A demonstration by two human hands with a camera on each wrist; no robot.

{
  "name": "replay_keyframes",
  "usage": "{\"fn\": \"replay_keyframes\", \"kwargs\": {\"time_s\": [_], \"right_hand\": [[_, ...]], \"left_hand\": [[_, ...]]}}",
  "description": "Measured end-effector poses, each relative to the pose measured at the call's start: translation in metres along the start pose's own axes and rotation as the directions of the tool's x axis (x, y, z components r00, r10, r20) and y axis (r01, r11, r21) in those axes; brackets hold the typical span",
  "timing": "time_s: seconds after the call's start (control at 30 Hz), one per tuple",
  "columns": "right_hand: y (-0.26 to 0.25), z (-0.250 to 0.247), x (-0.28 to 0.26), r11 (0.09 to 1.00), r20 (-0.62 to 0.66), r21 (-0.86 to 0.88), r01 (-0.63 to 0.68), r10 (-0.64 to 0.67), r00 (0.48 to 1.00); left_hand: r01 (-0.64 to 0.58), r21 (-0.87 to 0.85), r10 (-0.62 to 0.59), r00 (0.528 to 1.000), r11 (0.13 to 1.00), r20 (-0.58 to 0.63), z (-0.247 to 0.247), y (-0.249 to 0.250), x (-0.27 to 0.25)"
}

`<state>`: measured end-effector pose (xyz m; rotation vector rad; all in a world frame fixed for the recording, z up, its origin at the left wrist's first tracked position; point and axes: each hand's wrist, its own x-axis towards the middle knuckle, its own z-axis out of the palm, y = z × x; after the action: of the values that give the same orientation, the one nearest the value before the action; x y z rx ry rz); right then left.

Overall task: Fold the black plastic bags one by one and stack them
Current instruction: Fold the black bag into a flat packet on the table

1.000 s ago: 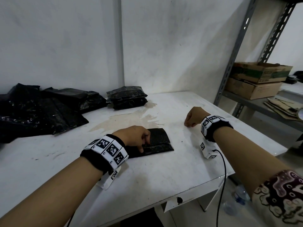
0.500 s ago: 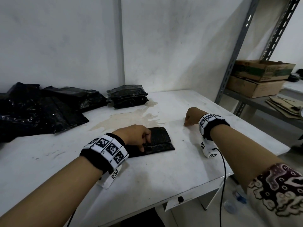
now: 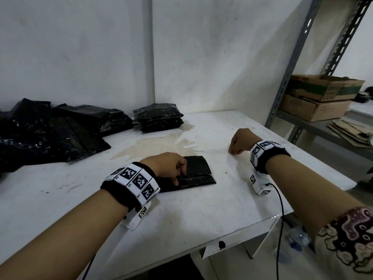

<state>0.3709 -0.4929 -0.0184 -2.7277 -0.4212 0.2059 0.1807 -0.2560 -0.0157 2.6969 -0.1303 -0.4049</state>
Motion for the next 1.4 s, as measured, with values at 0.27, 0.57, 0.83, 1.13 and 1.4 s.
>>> {"fn": "replay_keyframes", "kwargs": {"time_s": [0.27,0.57,0.83,1.13,1.4], "right_hand": [[-0.003,0.001,0.007,0.997,0.031,-0.066,-0.051,0.053,0.998],[-0.007,0.012,0.010,0.982,-0.040,-0.179,-0.068,0.062,0.997],[-0.004,0.011,0.011,0.977,0.023,-0.213,0.003,0.002,1.000],[-0.004,-0.008,0.004,0.993,0.053,-0.110,-0.043,0.049,0.997],[-0.009,-0.003,0.002,0.991,0.022,-0.115,-0.068,0.071,0.997]], "left_hand": [[-0.007,-0.005,0.007,1.000,1.000,0.005,0.000,0.001,-0.001],[0.001,-0.035,-0.001,1.000,0.999,0.012,0.000,0.000,-0.001],[0.011,-0.019,-0.011,1.000,1.000,0.016,-0.001,0.001,0.000],[0.008,-0.006,-0.008,1.000,1.000,0.009,0.000,0.002,-0.001],[0.007,0.023,-0.007,1.000,1.000,-0.002,0.000,0.002,-0.001]]}}
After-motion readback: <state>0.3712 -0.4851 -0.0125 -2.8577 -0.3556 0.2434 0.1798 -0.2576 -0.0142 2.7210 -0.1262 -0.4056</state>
